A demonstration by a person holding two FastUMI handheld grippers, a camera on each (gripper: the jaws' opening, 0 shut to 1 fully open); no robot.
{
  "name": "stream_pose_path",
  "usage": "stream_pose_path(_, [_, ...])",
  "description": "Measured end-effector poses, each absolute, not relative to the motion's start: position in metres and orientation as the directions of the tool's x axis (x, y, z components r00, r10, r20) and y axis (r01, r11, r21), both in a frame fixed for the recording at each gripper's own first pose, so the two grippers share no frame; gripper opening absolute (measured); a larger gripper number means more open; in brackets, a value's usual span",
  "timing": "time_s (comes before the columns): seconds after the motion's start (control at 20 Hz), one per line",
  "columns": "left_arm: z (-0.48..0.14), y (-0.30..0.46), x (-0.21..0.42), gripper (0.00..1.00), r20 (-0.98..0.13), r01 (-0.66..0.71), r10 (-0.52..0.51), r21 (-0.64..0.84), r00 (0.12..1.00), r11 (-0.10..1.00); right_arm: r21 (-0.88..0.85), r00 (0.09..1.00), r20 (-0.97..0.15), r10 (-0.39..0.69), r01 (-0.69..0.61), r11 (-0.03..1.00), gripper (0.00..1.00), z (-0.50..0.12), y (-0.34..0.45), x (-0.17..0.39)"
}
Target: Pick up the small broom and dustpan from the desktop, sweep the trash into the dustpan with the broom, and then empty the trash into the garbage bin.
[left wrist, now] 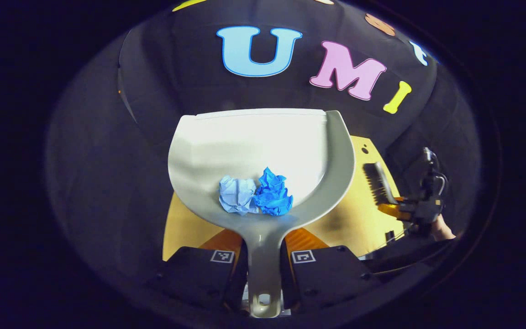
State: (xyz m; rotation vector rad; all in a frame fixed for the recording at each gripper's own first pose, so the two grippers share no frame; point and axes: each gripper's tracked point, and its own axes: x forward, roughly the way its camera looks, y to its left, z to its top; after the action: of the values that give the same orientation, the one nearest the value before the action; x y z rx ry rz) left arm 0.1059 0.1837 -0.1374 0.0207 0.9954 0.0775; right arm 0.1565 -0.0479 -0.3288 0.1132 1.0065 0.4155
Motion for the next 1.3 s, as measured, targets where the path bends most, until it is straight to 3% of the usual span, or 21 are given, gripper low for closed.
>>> stream_pose_path(0.15, [-0.148,0.221,0.152,0.29,-0.877,0.004,0.184,0.208,0.445,0.978,0.367,0.465,-0.764,0.446,-0.255,0.895,0.3,-0.309,-0.036,0.132])
stream_pose_path(0.3, [-0.143,0.223,0.181,0.29,-0.877,0.101,0.279,0.343,0.391,0.934,0.327,0.493,-0.767,0.41,-0.249,0.912,0.3,-0.306,-0.049,0.119])
stream_pose_path(0.5, [-0.118,0.252,0.177,0.29,-0.804,0.317,0.445,0.573,0.395,0.756,0.374,0.538,-0.748,0.389,-0.142,0.916,0.29,-0.31,-0.052,0.104])
stream_pose_path(0.7, [-0.113,0.268,0.17,0.29,-0.751,0.505,0.565,0.653,0.341,0.564,0.399,0.553,-0.752,0.359,-0.051,0.915,0.3,-0.316,-0.066,0.096])
stream_pose_path(0.85, [-0.11,0.279,0.174,0.29,-0.67,0.636,0.633,0.691,0.386,0.343,0.42,0.556,-0.756,0.347,0.006,0.907,0.3,-0.323,-0.077,0.09])
stream_pose_path(1.0, [-0.105,0.287,0.172,0.29,-0.621,0.669,0.668,0.702,0.409,0.243,0.433,0.538,-0.77,0.343,0.046,0.9,0.3,-0.333,-0.082,0.085])
stream_pose_path(1.1, [-0.107,0.289,0.172,0.29,-0.612,0.647,0.666,0.721,0.427,0.249,0.437,0.531,-0.775,0.343,0.058,0.897,0.3,-0.336,-0.084,0.085])
stream_pose_path(1.3, [-0.107,0.286,0.172,0.29,-0.607,0.511,0.648,0.778,0.46,0.366,0.431,0.524,-0.778,0.347,0.044,0.901,0.3,-0.337,-0.085,0.092])
